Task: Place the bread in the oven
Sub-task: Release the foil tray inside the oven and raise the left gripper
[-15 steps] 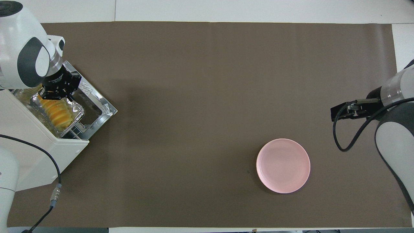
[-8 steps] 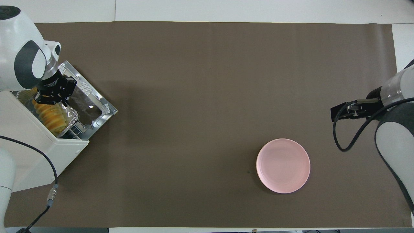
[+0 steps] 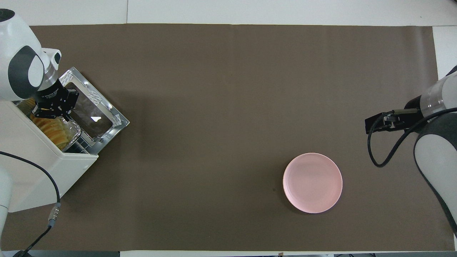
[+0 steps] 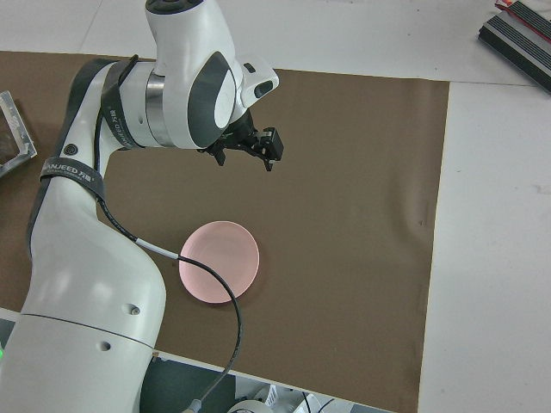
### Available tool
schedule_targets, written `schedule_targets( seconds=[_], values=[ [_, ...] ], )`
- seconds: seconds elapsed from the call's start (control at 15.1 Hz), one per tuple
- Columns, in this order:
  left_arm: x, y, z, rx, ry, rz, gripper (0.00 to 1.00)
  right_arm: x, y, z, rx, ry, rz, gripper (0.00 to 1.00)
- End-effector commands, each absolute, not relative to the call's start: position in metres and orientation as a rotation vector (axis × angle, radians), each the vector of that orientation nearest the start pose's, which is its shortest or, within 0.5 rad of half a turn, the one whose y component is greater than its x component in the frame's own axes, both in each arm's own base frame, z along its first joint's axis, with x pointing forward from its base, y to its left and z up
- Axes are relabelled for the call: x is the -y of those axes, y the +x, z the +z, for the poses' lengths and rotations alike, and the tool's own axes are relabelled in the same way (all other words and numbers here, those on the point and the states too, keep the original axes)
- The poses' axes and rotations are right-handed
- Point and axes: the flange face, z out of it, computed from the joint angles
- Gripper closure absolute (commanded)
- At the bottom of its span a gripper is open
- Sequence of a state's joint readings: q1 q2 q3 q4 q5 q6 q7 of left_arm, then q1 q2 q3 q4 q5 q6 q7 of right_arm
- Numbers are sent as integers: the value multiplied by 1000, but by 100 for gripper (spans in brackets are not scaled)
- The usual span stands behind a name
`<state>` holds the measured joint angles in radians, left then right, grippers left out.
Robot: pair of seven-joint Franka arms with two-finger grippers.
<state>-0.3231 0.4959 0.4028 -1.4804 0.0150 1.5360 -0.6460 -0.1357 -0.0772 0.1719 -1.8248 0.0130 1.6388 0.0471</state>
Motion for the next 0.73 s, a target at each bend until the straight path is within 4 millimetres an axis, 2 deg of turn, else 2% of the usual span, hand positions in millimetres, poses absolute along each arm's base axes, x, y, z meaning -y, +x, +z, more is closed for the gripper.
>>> schedule_targets(
  seconds=[0.0, 0.26, 0.33, 0.4, 0.46, 0.66],
  values=[
    [-20, 632, 385, 953, -2598, 465, 100, -20, 521, 553, 13, -3149, 176, 0],
    [-23, 630, 386, 923, -2606, 449, 100, -20, 521, 553, 13, -3149, 176, 0],
    [-23, 630, 386, 888, -2621, 456, 54, -20, 521, 553, 13, -3149, 176, 0],
    [-22, 630, 387, 853, -2634, 459, 1, -19, 521, 553, 10, -3149, 176, 0],
    [-16, 631, 388, 832, -2641, 451, 0, -20, 521, 553, 13, -3149, 176, 0],
    [-15, 635, 396, 735, -2639, 400, 0, -20, 521, 553, 13, -3149, 176, 0]
  ],
)
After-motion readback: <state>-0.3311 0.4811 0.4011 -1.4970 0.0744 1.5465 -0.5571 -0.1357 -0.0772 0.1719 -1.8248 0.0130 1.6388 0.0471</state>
